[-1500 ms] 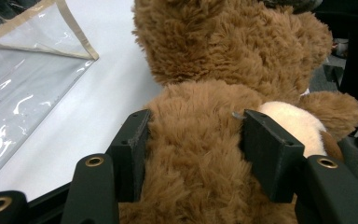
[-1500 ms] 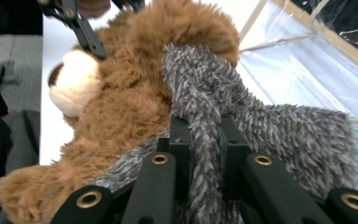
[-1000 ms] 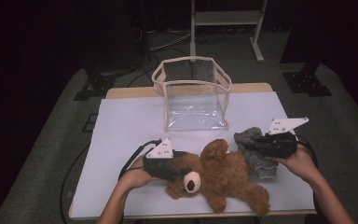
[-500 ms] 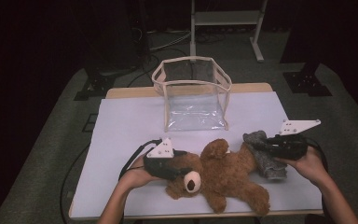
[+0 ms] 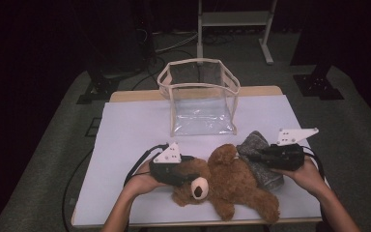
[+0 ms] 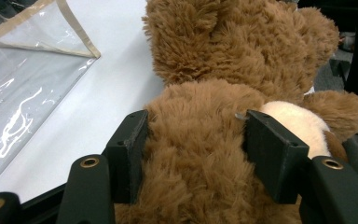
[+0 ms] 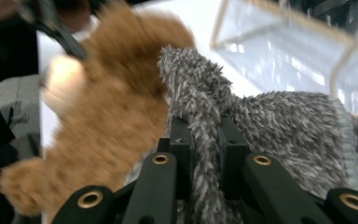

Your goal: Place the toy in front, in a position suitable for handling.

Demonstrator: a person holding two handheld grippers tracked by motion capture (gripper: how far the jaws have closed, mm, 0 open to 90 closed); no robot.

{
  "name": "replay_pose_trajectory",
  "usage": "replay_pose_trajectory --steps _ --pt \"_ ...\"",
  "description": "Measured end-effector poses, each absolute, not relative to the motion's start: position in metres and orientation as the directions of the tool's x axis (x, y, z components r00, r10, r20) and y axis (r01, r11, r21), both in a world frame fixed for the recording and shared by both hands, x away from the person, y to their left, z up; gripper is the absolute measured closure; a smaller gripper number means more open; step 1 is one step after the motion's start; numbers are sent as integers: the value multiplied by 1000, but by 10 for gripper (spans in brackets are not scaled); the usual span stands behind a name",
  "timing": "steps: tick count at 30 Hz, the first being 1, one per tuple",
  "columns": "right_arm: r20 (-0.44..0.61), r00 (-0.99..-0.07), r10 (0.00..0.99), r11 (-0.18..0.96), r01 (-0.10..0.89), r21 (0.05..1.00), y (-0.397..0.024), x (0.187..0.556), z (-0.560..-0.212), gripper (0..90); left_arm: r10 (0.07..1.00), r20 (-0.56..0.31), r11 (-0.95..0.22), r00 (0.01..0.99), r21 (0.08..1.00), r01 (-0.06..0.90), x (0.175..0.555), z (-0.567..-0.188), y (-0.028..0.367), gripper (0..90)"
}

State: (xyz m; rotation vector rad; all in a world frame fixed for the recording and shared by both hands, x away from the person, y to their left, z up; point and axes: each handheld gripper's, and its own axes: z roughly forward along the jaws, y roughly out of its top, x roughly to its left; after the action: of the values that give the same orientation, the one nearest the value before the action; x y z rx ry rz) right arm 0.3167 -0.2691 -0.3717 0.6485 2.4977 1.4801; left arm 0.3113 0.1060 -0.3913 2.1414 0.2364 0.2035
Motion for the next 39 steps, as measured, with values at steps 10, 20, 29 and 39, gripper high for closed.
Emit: replay_pose_trajectory --steps 10,20,29,39 --pt "-47 -945 324 507 132 852 -207 314 -338 792 249 65 -546 966 833 85 309 -390 105 403" --pt "-60 -944 325 592 154 791 -196 326 -347 791 244 63 -548 968 832 84 310 -390 104 401" --pt "-50 -956 289 575 131 808 -181 322 -346 791 247 63 -545 967 834 85 309 -390 105 401" --pt "-37 -952 304 551 144 822 -190 319 -343 789 244 55 -542 968 835 89 311 -391 105 401"
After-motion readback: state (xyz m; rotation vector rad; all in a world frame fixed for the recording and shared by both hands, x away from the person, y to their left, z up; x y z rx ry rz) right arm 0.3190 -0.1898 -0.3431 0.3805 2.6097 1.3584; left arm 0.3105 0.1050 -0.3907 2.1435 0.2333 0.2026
